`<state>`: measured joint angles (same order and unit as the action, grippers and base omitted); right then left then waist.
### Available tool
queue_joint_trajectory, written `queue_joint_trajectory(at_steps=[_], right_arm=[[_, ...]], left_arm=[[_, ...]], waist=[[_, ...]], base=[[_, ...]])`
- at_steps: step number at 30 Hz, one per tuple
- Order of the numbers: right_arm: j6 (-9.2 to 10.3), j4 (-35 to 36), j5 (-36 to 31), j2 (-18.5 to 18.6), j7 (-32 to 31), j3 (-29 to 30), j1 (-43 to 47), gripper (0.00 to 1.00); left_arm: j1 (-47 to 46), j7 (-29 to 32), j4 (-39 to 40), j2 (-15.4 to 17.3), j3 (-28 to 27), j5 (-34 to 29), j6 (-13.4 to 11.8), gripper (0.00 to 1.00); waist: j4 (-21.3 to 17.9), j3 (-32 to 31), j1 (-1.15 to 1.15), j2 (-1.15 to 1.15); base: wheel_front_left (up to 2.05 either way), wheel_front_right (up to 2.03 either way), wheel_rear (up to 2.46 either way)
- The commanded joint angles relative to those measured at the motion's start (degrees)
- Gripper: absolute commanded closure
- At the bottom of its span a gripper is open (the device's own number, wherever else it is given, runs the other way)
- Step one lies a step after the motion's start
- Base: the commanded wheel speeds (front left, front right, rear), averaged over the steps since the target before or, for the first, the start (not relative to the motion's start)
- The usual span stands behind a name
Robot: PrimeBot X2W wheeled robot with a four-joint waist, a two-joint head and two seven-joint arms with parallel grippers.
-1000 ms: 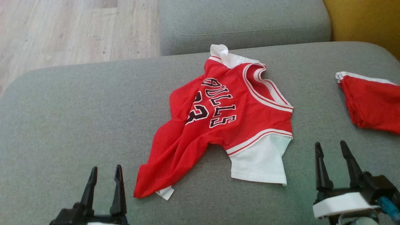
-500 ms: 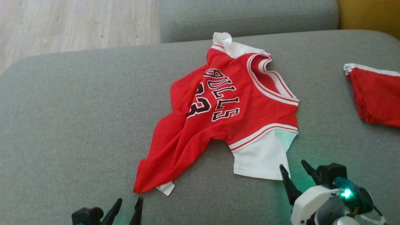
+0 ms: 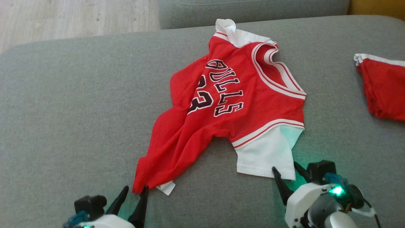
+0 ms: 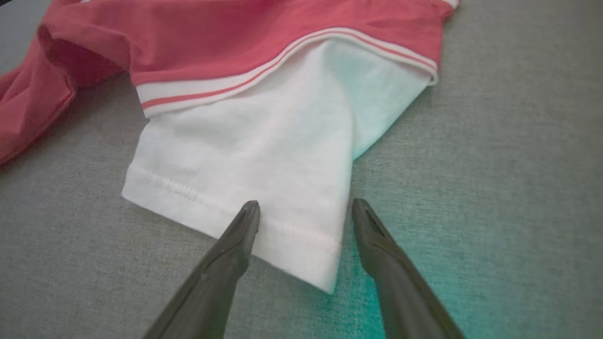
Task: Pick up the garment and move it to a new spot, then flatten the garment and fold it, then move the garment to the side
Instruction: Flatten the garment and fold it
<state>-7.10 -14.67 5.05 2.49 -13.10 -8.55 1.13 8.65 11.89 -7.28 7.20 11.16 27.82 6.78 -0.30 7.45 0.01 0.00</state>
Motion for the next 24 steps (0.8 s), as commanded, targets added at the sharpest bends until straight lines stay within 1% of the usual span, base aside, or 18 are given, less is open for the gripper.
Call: queue_joint_trajectory(at_steps=[1, 8, 24], right_arm=[[-0.39, 1.15, 0.34, 0.39, 0.81, -1.68, -2.56, 0.0], [-0.39, -1.3, 1.39, 0.39, 0.63, -3.1, -3.96, 0.0], [-0.39, -5.02, 3.5, 0.39, -0.56, -5.92, -5.77, 0.0]], left_arm=[[-2.58, -0.87, 1.2, 0.35, -1.33, 0.52, 0.4, 0.0], [-4.38, -1.13, -1.46, 0.83, 0.1, 2.97, 0.57, 0.0], [-8.51, -3.42, -6.16, 1.55, 4.11, 6.35, 0.69, 0.0]], waist=[[-0.17, 0.27, -0.01, 0.0], [-0.5, 1.32, -0.01, 0.0], [-0.45, 2.76, -0.01, 0.0]], base=[[0.0, 0.0, 0.0], [0.0, 0.0, 0.0], [0.0, 0.0, 0.0]])
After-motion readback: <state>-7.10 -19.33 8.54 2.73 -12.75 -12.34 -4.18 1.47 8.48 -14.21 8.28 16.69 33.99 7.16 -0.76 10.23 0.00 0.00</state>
